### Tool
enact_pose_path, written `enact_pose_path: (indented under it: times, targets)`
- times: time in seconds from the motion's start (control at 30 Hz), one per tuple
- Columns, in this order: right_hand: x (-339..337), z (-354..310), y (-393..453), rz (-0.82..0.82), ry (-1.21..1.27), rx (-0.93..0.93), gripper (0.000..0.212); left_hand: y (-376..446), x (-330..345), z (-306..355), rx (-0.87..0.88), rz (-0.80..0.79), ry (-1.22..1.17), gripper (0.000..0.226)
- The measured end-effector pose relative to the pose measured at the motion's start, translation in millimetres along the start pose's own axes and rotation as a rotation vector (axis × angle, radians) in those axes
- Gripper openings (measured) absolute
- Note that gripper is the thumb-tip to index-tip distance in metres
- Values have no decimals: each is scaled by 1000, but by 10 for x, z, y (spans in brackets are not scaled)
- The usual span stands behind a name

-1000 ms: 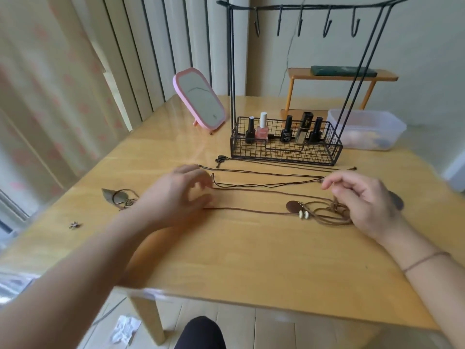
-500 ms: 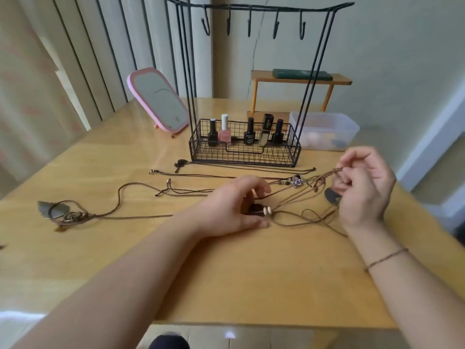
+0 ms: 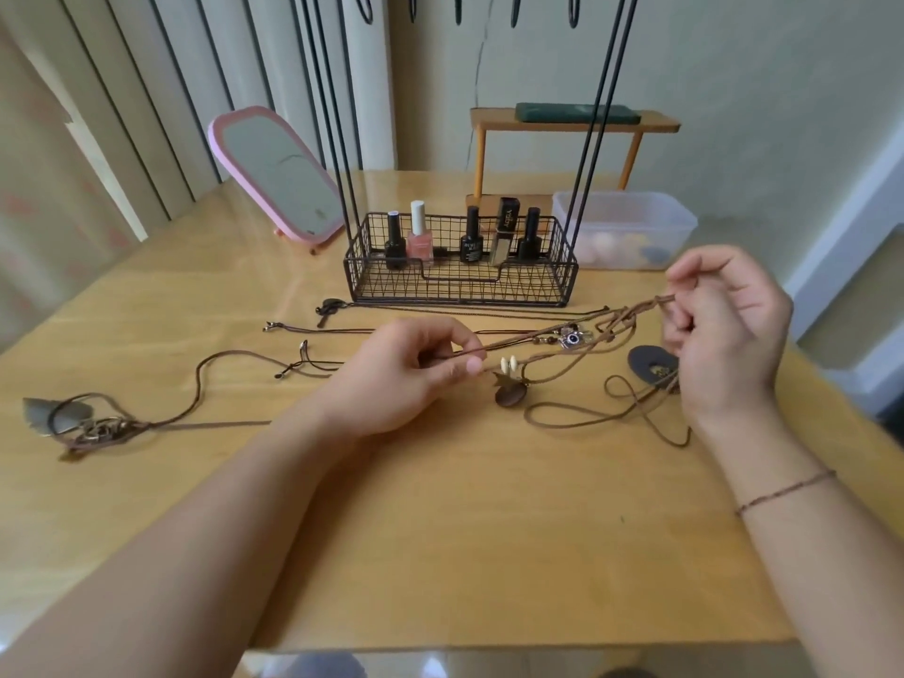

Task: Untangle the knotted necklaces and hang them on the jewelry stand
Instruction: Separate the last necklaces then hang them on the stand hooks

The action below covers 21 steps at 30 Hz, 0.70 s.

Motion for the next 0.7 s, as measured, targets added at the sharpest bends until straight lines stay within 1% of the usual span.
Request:
enact_pose_path:
  times: [0.1,0.17,0.2,0.27,0.37,0.4,0.43,0.5,0.53,0.57,0.63,0.7]
  targets:
    - [4,49,1,-11,-101,26,31,-8,-4,7,-22,-9,35,9]
    - [15,79,-6,-19,-160,40,29,-15,44,43,9,-7,159,9]
    - [19,86,-6,-25,-180,46,28,-20,69,90,42,22,224,11]
    - [21,87,-2,-36,-208,61,27,-34,122,221,113,93,291,20]
    - [-16,85,8,-23,-244,89,28,-50,212,376,208,123,342,37]
    - [-36,89,15,-13,-253,96,29,-53,245,395,221,109,371,37]
    - [-49,91,18,-4,-262,98,30,-53,277,391,218,91,405,33]
    - [-48,82,12,0,-292,95,30,-49,314,344,168,64,474,16]
    - [-40,70,4,-4,-316,91,29,-45,314,313,134,62,501,14]
    - [-30,58,0,-13,-347,86,28,-39,307,269,99,68,518,18]
    - [35,26,-10,-94,-449,57,28,-33,268,210,43,93,528,24]
    - [211,1,-81,-304,-567,-8,21,-42,235,184,16,99,501,20]
Point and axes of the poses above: each hand's wrist, its own y-axis towards the middle knuckle, its own x-axis out of the palm, z = x × y, the point moved 9 cm from there along y, towards the middle knuckle, and after that the axes turned 1 degree about y, right-handed, at the moved point
